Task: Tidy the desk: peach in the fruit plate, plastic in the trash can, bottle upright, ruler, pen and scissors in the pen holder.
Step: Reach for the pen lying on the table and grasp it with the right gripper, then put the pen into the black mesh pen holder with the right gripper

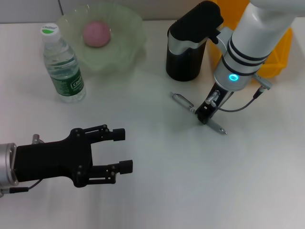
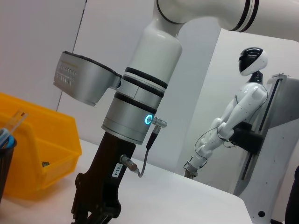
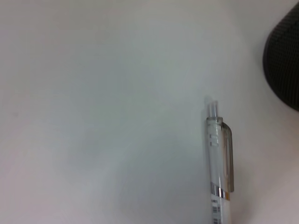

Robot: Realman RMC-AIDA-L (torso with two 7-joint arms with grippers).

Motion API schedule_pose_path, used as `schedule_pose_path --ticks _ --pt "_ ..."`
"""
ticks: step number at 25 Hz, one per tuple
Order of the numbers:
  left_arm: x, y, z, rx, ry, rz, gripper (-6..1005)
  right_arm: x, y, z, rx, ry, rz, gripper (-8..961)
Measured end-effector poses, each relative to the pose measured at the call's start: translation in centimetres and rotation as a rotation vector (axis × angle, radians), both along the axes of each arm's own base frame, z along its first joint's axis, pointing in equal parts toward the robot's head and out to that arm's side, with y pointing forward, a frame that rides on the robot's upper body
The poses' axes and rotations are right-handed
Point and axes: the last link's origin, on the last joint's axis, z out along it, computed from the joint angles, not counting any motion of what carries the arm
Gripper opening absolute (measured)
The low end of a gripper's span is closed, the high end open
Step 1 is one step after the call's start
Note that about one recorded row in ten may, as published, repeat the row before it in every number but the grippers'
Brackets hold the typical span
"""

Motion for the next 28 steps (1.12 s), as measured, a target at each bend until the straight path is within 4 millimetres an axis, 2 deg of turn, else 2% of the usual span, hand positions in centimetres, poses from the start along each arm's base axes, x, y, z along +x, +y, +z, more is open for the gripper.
schedule_pose_path --ticks 6,17,22,28 --pt "0.0 0.0 0.0 -0.002 0.001 -0.002 805 0.1 0.0 0.0 -0.001 -0.003 -0.003 148" --pt "0.0 0.0 0.1 -0.002 0.002 -0.002 804 -0.2 0.1 0.2 -0.008 0.027 0.030 136" --pt "-0.1 -0.1 0.1 0.001 0.005 0.000 804 -2.4 -0.4 0.9 -0.004 0.175 0.151 136" --pt "-0.2 -0.1 0.1 0.002 0.007 0.002 804 -4.1 -0.9 3.4 0.021 0.515 0.302 135"
